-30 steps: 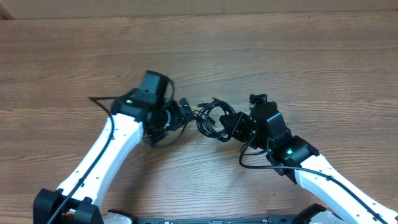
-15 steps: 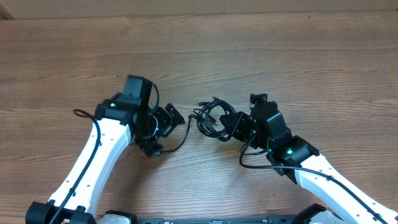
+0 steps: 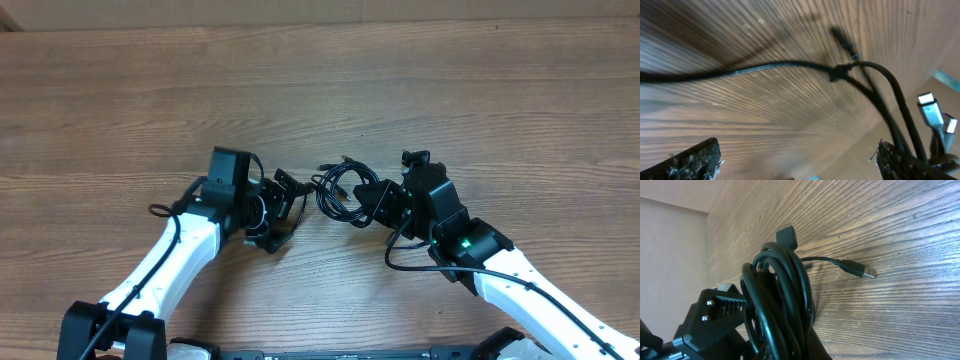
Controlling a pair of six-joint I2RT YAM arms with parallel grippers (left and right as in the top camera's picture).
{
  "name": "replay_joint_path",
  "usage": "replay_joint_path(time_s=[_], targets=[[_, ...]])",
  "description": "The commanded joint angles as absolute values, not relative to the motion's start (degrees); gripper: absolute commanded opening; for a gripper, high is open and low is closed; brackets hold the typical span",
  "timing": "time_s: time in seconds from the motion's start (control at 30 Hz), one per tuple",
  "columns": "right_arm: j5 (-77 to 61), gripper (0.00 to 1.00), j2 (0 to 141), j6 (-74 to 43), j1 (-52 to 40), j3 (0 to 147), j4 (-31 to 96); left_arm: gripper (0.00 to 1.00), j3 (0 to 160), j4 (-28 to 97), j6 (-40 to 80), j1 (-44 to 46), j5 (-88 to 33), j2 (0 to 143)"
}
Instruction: Untangle cables
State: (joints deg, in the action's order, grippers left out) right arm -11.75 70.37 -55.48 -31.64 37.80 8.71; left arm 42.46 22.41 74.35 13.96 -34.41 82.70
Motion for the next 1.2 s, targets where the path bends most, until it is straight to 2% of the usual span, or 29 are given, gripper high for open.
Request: replay_joint_path(time_s=[0.0,0.23,0.5,0.93,1.17], targets=[[-11.62,0.04,70.26,-55.44,-31.75,37.67,8.21,0.99,39.88,19.66,80.47,15.68,-36.58,82.83],[-11.64,0.04,70.26,-55.44,-31.75,37.67,8.21,1.0,38.13,17.08,83.22,18.31,-34.98,82.83],[-13.63,0.04,70.26,-55.44,-31.75,37.67,8.23,1.0,38.06,2.15,82.21,18.41,-30.44,82.83],[-13.82,0.04,70.26,-55.46,-31.75,37.67,8.23,0.99,38.06,2.61,76.69,18.39,-22.0,82.83],[-13.98,0.04,70.26,-55.44,-31.75,37.67,8.23,1.0,38.06,-2.81,74.39,18.41,-25.21,82.83]])
